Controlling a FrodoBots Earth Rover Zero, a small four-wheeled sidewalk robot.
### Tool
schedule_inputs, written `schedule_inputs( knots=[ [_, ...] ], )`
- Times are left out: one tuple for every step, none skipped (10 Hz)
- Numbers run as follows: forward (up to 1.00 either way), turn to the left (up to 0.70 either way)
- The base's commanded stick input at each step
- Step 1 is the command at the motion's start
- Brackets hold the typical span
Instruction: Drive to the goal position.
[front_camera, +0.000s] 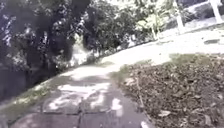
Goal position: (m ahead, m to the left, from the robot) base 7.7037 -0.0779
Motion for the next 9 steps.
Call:
schedule_inputs(
  knots=[
    [1.00, 0.01],
    [1.00, 0.00],
    [1.00, 0.00],
    [1.00, 0.00],
    [1.00, 0.00],
    [1.00, 0.00],
    [1.00, 0.00],
    [1.00, 0.00],
    [1.00, 0.00]
  ],
)
